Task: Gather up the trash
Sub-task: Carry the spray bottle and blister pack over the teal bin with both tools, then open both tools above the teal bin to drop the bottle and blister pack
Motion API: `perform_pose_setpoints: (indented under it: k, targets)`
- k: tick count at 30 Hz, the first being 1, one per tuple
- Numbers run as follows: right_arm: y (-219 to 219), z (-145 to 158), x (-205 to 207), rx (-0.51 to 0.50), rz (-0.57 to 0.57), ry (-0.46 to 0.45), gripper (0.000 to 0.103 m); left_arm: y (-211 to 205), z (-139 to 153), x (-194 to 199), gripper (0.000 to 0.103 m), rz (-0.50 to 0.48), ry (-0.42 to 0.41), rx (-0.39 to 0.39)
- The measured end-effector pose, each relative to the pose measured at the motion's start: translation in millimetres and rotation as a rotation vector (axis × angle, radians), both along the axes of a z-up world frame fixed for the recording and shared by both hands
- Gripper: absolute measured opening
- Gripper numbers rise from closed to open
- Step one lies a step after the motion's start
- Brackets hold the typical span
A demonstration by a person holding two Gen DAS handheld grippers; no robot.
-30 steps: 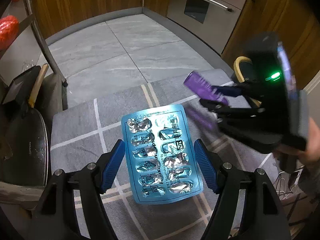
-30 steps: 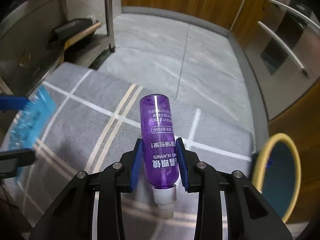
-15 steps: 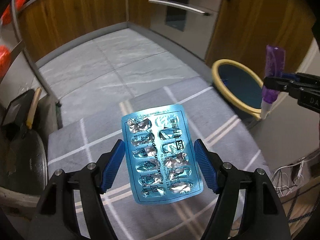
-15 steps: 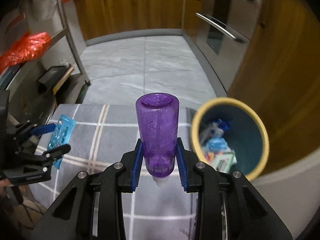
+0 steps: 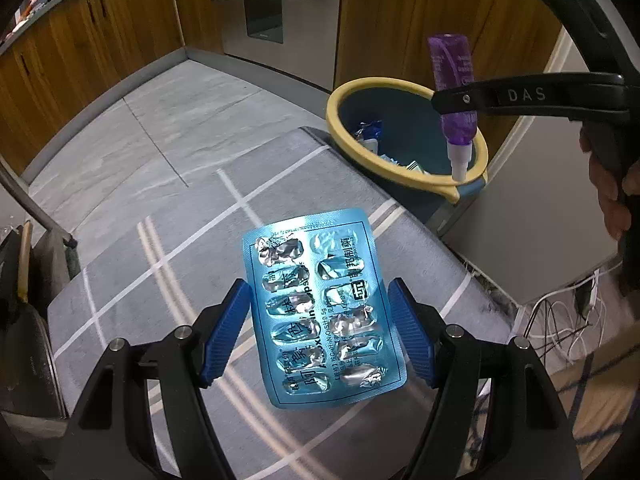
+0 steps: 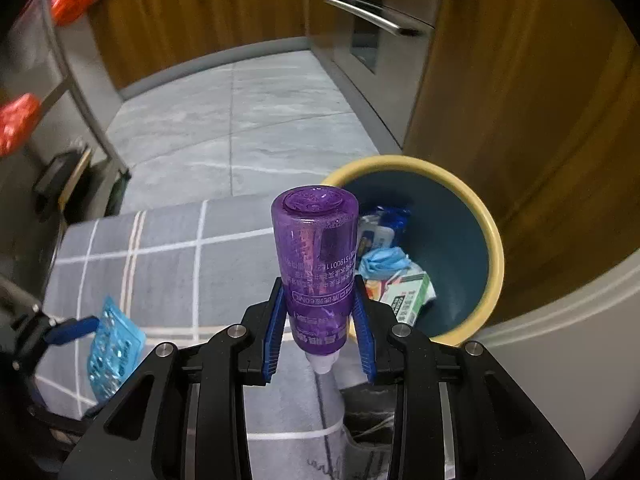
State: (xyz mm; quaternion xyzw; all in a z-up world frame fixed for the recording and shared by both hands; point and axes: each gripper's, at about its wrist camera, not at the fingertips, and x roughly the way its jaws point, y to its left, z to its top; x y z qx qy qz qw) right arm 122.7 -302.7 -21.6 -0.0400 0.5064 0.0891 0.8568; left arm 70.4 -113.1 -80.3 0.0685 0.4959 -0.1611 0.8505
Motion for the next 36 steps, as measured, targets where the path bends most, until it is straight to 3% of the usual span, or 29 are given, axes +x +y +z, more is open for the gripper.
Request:
perform_pose_setpoints:
  k: [6, 13, 22, 36]
  targets:
    - [-35, -13, 13, 0.039, -0.103, 0.03, 0.033, -14, -1, 27, 0.07, 0.004, 0.005, -0.01]
    - [-62, -18, 28, 0.045, -0.2, -0.016, 0.033, -31, 14, 55, 0.07, -0.051, -0.042, 0.035]
    - [-80, -23, 53, 0.054, -0.226, -0.061, 0.033, -61, 25, 95, 0.07, -0.167, -0.115, 0.072]
    - [-106, -63, 80, 0.052, -0.303, 0.025, 0.034, -120, -31, 147, 0.071, -0.269, -0.09, 0.102]
